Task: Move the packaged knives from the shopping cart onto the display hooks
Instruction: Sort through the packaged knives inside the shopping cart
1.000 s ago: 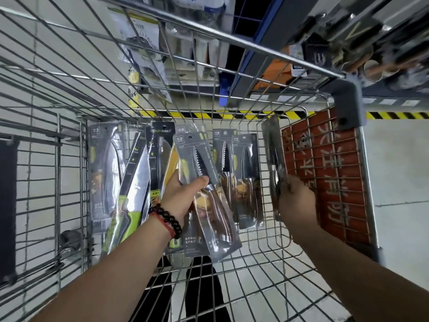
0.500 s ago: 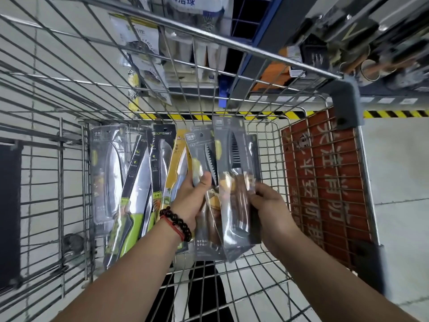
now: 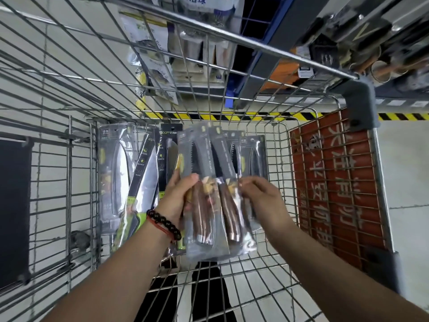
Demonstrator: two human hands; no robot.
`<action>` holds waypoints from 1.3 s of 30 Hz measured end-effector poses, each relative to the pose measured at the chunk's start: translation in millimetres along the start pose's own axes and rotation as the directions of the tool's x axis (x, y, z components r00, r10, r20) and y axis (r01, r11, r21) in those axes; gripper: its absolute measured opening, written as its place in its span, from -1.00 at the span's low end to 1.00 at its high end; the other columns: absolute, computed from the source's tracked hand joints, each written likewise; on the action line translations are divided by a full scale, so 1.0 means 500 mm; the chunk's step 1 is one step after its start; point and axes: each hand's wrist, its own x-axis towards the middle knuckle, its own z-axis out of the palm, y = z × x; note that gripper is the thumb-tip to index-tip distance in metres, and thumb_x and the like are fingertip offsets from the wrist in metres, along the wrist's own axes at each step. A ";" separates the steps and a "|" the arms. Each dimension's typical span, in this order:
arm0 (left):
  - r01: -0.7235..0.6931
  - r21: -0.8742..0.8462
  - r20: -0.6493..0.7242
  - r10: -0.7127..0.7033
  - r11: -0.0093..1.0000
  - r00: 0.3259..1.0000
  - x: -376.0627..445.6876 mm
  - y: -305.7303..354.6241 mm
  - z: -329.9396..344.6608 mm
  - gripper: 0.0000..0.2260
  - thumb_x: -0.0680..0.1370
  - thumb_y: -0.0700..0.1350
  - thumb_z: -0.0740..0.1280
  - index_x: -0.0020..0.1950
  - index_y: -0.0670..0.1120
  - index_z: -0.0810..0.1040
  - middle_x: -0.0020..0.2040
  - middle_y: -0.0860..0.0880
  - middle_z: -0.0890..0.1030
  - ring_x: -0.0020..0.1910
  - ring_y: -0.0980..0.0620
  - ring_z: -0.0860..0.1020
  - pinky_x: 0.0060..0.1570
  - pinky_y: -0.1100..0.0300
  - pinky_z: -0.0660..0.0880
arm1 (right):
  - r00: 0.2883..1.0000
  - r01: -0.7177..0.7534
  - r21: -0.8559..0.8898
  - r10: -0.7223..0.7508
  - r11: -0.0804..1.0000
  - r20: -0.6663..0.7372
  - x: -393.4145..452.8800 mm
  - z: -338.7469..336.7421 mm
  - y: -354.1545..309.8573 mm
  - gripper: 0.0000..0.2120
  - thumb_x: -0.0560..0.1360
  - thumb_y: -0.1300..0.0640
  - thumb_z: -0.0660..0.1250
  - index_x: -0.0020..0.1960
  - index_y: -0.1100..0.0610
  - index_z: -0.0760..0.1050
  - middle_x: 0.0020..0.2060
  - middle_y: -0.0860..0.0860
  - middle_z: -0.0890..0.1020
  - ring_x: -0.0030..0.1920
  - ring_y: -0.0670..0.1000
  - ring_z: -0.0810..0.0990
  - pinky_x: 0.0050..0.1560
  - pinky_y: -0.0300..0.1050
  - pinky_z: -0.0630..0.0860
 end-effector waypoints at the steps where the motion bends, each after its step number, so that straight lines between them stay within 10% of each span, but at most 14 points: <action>1: 0.013 -0.016 0.008 -0.013 1.000 1.000 0.001 -0.003 -0.015 -0.25 0.22 0.10 0.60 0.28 -0.19 0.42 -0.23 -0.14 0.55 -0.38 -0.05 0.51 -0.25 0.07 0.42 | 0.996 -0.004 -0.037 0.000 0.999 -0.090 0.026 -0.006 0.011 -0.90 0.56 0.10 0.31 0.01 0.09 0.57 -0.10 0.00 0.68 -0.09 0.03 0.65 -0.10 0.03 0.61; 8: 0.129 -0.157 0.212 -0.094 0.979 0.973 0.004 0.014 -0.046 -0.20 -0.01 0.08 0.67 0.06 -0.27 0.46 -0.39 -0.19 0.58 -0.55 -0.08 0.55 -0.50 0.11 0.54 | 0.959 -0.172 -0.569 0.006 0.804 -0.283 0.136 -0.015 0.081 -0.43 0.42 -0.22 0.31 0.37 -0.16 0.24 0.40 0.12 0.31 0.32 0.25 0.38 0.27 0.17 0.41; 17: 0.177 -0.108 0.292 -0.139 0.978 0.946 -0.030 0.053 -0.057 -0.42 -0.22 0.14 0.65 -0.41 -0.22 0.66 -0.57 -0.08 0.53 -0.66 0.05 0.47 -0.60 0.29 0.47 | 0.954 -0.223 -0.630 0.034 0.744 -0.297 0.154 0.045 0.096 0.14 0.17 -0.46 0.41 0.48 -0.21 -0.23 0.51 0.13 0.04 0.50 0.23 0.09 0.36 0.38 0.20; 21: 0.166 -0.135 0.416 -0.096 0.977 0.904 -0.026 0.056 -0.071 -0.49 -0.01 0.20 0.61 -0.30 -0.17 0.71 -0.47 -0.04 0.62 -0.56 0.09 0.57 -0.52 0.29 0.52 | 0.956 -0.205 -0.711 -0.017 0.673 -0.293 0.147 0.033 0.114 0.10 0.28 -0.16 0.51 0.49 -0.19 -0.24 0.50 0.13 0.06 0.47 0.26 0.13 0.30 0.38 0.32; 26: 0.254 -0.353 0.571 -0.008 0.900 0.821 -0.025 0.054 -0.078 -0.55 0.64 -0.09 0.13 0.28 -0.47 0.40 0.10 -0.40 0.58 0.08 -0.26 0.61 0.16 -0.10 0.50 | 0.938 -0.143 -0.630 -0.098 0.763 -0.332 0.148 -0.043 0.121 -0.18 0.41 0.19 0.38 0.48 -0.13 -0.04 0.21 0.14 0.50 0.08 0.20 0.54 0.01 0.13 0.57; 31: 0.117 -0.150 0.349 -0.058 0.982 0.935 -0.029 0.048 -0.042 -0.45 -0.11 0.11 0.67 -0.32 -0.24 0.69 -0.46 -0.15 0.62 -0.54 -0.01 0.59 -0.51 0.18 0.56 | 0.931 -0.158 -0.574 -0.073 0.804 -0.357 0.145 -0.070 0.117 -0.25 0.44 0.23 0.30 0.47 -0.17 0.02 0.17 0.12 0.54 -0.15 0.10 0.57 -0.24 -0.03 0.58; 34: 0.149 -0.157 0.317 -0.093 0.976 0.944 -0.022 0.039 -0.037 -0.44 -0.14 0.06 0.68 -0.30 -0.24 0.69 -0.43 -0.18 0.63 -0.54 -0.07 0.59 -0.54 0.12 0.56 | 0.904 -0.222 -0.569 -0.052 0.792 -0.424 0.139 -0.062 0.120 -0.12 0.43 0.24 0.31 0.47 -0.24 -0.18 0.42 0.13 0.32 -0.10 0.13 0.57 -0.39 -0.10 0.54; 39: 0.176 -0.093 0.318 -0.138 0.980 0.938 -0.017 0.013 -0.021 -0.45 -0.08 0.10 0.67 -0.25 -0.20 0.69 -0.42 -0.13 0.63 -0.51 -0.05 0.60 -0.47 0.12 0.56 | 0.906 -0.244 -0.563 -0.022 0.790 -0.423 0.113 -0.031 0.098 -0.13 0.37 0.07 0.36 0.51 -0.13 -0.09 0.35 0.18 0.31 0.15 0.23 0.51 0.08 0.14 0.55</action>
